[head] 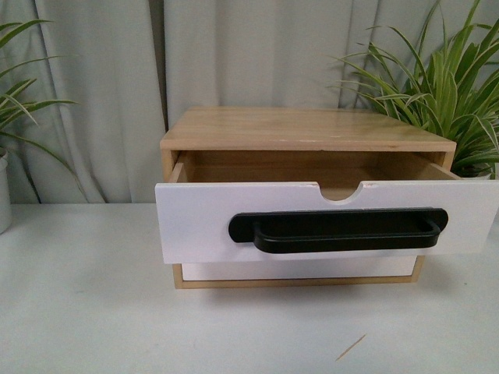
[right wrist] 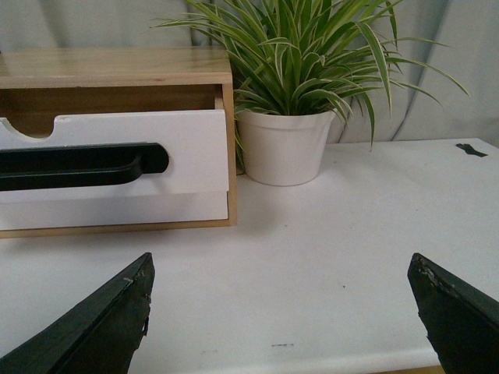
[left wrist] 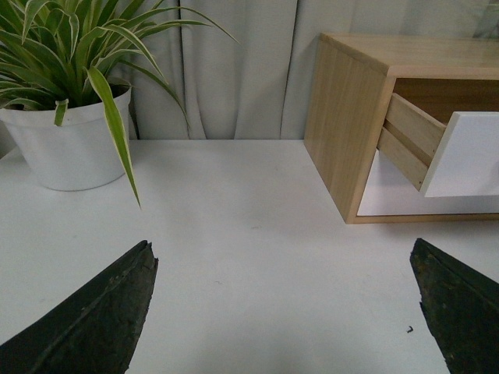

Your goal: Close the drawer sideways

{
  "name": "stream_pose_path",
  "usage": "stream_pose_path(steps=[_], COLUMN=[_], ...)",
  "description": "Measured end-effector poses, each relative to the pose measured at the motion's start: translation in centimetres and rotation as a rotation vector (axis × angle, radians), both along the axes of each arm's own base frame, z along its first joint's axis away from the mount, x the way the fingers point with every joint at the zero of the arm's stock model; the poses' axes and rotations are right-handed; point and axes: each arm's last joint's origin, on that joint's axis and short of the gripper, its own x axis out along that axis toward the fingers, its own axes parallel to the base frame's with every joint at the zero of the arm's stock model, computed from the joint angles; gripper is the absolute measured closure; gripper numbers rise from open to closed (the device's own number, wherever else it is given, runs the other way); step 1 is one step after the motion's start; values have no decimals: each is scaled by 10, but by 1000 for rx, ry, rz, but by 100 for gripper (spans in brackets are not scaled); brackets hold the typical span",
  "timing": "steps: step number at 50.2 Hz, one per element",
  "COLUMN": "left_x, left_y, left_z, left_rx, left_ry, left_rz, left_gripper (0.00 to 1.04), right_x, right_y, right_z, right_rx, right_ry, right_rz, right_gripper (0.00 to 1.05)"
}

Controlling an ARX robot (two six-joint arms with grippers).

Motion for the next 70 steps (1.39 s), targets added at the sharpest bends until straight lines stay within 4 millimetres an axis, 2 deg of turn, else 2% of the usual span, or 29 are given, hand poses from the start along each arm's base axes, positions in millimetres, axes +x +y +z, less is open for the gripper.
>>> stream_pose_path(steps=[51, 53, 58, 60, 62, 66, 70], left_x=[0, 1, 5, 8, 11, 25, 38], left_y=[0, -1, -4, -8, -10, -21, -32], left_z=[0, -1, -1, -1, -1, 9, 15], left_rx=[0, -16, -145, -185, -224, -469, -606], left_ry=[0, 24, 242, 261, 242, 183, 192], left_rz=[0, 24, 467, 617, 704, 679, 610], left_gripper=[6, 6, 6, 6, 6, 6, 6], right_x=[0, 0, 3, 7, 12, 23, 30], right_y=[0, 0, 0, 2, 3, 4, 6], right_z=[0, 0, 0, 1, 5, 12, 8], right_rx=[0, -3, 75, 108, 88, -37, -148], right_ry=[0, 57, 320, 373, 379, 381, 408], right_rz=[0, 51, 331, 441, 467, 448, 462], right_gripper=[9, 9, 9, 9, 9, 9, 9])
